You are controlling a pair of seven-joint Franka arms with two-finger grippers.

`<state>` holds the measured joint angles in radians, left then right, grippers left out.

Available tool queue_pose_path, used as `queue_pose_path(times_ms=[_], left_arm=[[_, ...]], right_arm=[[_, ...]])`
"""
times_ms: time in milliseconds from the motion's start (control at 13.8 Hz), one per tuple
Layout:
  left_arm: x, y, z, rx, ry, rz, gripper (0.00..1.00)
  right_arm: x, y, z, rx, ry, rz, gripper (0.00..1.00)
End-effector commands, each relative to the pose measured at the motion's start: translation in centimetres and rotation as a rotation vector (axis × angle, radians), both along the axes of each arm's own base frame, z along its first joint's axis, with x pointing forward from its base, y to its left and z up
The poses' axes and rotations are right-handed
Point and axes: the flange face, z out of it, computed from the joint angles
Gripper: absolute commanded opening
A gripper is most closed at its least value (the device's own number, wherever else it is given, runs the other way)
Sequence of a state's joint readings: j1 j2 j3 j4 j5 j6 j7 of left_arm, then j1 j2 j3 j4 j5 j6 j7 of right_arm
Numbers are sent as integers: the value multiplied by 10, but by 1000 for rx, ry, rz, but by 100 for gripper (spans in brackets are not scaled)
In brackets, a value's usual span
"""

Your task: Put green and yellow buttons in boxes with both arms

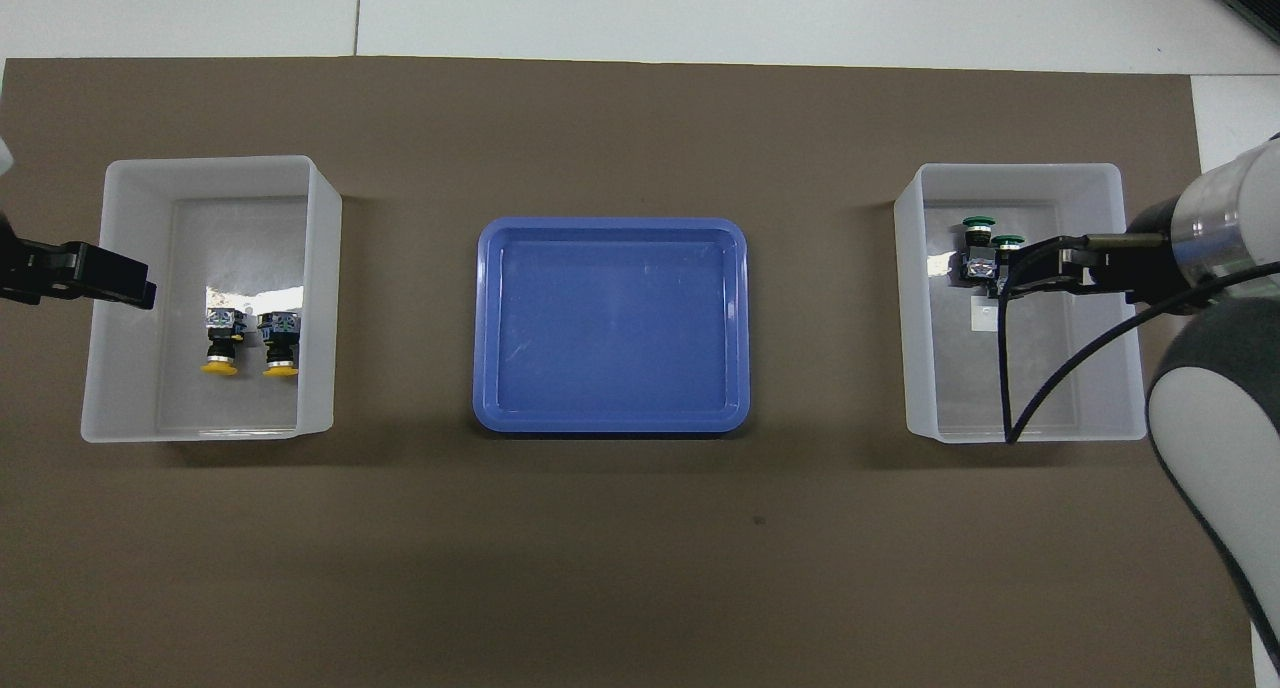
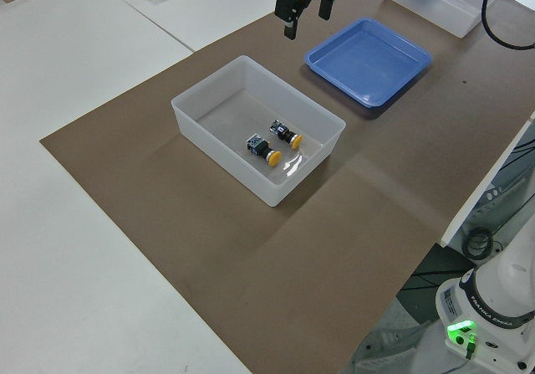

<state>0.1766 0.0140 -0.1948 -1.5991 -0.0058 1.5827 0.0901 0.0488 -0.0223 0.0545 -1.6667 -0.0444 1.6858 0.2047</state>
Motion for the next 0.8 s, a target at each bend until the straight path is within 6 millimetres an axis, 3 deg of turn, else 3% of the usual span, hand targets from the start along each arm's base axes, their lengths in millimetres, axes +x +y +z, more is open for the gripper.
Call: queue_pose_path(times_ms=[0, 724], left_arm=[[-7, 7, 1, 4, -18, 6, 100], [-7, 8, 1, 4, -18, 7, 100]], right_arm=[[-4, -6, -4, 33, 20, 19, 100], [-12, -10, -14, 69, 46, -5, 100]])
